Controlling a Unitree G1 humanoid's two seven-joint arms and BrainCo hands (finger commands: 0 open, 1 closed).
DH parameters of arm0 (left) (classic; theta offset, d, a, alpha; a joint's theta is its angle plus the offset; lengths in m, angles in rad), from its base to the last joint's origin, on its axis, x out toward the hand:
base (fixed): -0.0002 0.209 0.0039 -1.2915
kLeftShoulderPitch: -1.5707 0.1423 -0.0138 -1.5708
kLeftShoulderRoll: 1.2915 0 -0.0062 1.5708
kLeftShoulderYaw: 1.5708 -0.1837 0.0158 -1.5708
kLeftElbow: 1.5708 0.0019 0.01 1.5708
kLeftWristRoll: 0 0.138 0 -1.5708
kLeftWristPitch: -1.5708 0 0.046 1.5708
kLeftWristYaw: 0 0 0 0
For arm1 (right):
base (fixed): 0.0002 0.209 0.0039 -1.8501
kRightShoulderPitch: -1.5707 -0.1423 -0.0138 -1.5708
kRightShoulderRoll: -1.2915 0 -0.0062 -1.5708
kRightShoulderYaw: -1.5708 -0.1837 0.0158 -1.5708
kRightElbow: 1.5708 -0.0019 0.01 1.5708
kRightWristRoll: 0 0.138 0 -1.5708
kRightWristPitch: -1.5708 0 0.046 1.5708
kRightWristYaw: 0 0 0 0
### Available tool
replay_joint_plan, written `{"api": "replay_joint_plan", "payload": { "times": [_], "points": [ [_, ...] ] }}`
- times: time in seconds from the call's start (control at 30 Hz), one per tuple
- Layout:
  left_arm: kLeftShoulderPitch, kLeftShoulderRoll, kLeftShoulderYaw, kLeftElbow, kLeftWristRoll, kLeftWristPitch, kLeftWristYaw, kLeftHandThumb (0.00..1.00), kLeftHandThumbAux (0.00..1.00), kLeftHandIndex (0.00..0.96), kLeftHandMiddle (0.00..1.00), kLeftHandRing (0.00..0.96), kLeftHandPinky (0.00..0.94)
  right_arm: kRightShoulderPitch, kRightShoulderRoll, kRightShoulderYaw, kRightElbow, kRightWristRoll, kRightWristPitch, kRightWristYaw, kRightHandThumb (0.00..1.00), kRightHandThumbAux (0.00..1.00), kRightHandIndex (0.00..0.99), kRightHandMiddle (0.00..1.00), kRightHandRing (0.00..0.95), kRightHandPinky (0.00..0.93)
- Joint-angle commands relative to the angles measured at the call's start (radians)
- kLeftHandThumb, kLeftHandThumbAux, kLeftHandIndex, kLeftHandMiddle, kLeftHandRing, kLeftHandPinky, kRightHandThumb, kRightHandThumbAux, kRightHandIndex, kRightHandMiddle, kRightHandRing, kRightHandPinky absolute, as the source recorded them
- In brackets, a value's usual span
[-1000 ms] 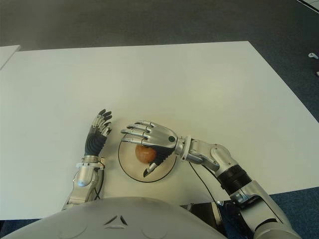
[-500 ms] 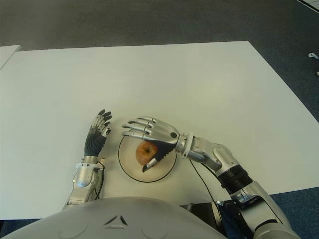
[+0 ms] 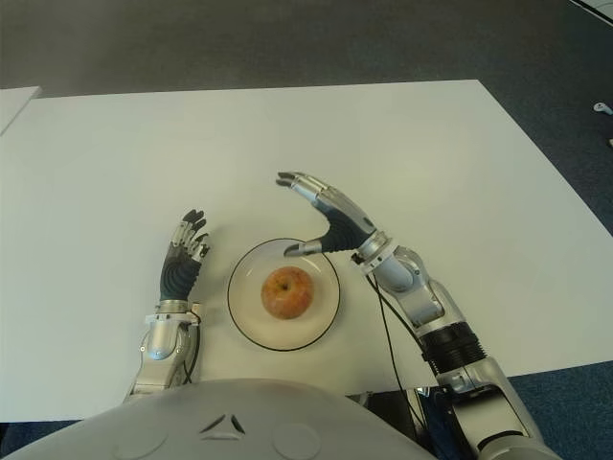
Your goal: Put the apples into the plate.
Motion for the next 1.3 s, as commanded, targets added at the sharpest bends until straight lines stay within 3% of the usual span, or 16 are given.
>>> {"api": "replay_joint_plan", "payload": {
  "times": [0.03,0.17,0.47,0.83,1.0,1.3],
  "points": [
    [0.053,-0.007,0.001,0.092,0.006,0.083,0.008,0.065,0.531,0.061,0.098,0.104,0.159,0.032,0.109,-0.068,0.036,0.278,0.187,0.096,0.121,0.384,0.015,0.021,0.000,0.012],
    [0.053,-0.007,-0.001,0.093,0.013,0.076,0.011,0.067,0.511,0.061,0.096,0.102,0.170,0.058,0.154,-0.124,-0.010,0.428,0.350,0.122,0.123,0.431,0.032,0.031,0.000,0.002],
    [0.061,-0.006,-0.001,0.084,0.013,0.073,0.008,0.074,0.521,0.064,0.108,0.123,0.194,0.094,0.190,-0.221,-0.061,0.493,0.526,0.099,0.091,0.494,0.042,0.037,0.004,0.014],
    [0.070,-0.009,0.008,0.086,0.010,0.069,0.020,0.060,0.507,0.074,0.118,0.133,0.199,0.198,0.242,-0.352,0.029,0.504,0.488,0.106,0.074,0.493,0.097,0.098,0.049,0.062],
    [0.073,-0.005,0.013,0.087,-0.019,0.071,-0.002,0.071,0.520,0.084,0.119,0.130,0.189,0.252,0.279,-0.381,0.080,0.485,0.443,0.095,0.076,0.493,0.125,0.108,0.053,0.057],
    [0.086,0.006,0.018,0.073,-0.049,0.091,-0.029,0.074,0.532,0.088,0.114,0.124,0.186,0.270,0.313,-0.414,0.135,0.458,0.401,0.071,0.075,0.485,0.130,0.089,0.038,0.044]
  ]
}}
